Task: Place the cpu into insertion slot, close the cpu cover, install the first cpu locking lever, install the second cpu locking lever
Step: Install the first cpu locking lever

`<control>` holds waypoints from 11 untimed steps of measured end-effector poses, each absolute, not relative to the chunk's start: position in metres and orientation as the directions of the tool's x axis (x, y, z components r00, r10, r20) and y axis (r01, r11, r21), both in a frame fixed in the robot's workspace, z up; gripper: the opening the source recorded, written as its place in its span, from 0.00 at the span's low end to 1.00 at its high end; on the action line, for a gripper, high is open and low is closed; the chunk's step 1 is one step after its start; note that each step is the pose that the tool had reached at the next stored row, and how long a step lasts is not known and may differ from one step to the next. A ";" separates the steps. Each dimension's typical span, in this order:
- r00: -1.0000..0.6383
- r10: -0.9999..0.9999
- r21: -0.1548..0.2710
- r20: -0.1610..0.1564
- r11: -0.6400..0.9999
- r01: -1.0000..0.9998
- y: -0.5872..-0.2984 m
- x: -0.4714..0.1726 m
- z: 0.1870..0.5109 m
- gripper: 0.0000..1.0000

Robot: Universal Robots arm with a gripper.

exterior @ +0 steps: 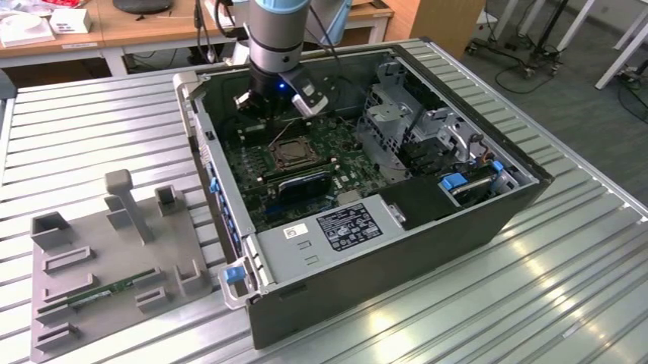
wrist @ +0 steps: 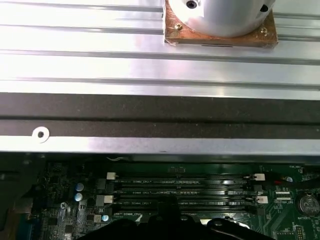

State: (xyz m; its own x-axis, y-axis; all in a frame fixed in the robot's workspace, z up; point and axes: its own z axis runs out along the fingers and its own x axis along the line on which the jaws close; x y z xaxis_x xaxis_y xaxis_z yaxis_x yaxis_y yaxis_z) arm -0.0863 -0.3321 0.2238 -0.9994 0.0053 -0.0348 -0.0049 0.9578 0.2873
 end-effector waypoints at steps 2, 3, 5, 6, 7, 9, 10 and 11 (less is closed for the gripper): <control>-0.999 0.006 0.287 -0.035 0.958 -0.005 -0.332 -0.085 0.224 0.11; -0.999 0.006 0.287 -0.035 0.958 -0.005 -0.332 -0.085 0.224 0.11; -0.999 0.006 0.287 -0.035 0.958 -0.004 -0.333 -0.084 0.224 0.11; -0.999 0.006 0.287 -0.035 0.958 -0.004 -0.334 -0.084 0.224 0.11; -0.999 0.006 0.287 -0.035 0.958 -0.004 -0.334 -0.084 0.224 0.11; -0.999 0.006 0.287 -0.035 0.958 -0.004 -0.334 -0.083 0.224 0.11; -0.999 0.006 0.287 -0.035 0.958 -0.004 -0.334 -0.082 0.224 0.11; -0.999 0.006 0.287 -0.035 0.958 -0.004 -0.334 -0.082 0.224 0.11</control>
State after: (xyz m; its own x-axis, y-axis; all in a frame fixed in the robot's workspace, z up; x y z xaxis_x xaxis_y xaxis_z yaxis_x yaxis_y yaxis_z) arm -0.0815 -0.3339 0.2235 -0.9994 0.0063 -0.0347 -0.0040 0.9579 0.2872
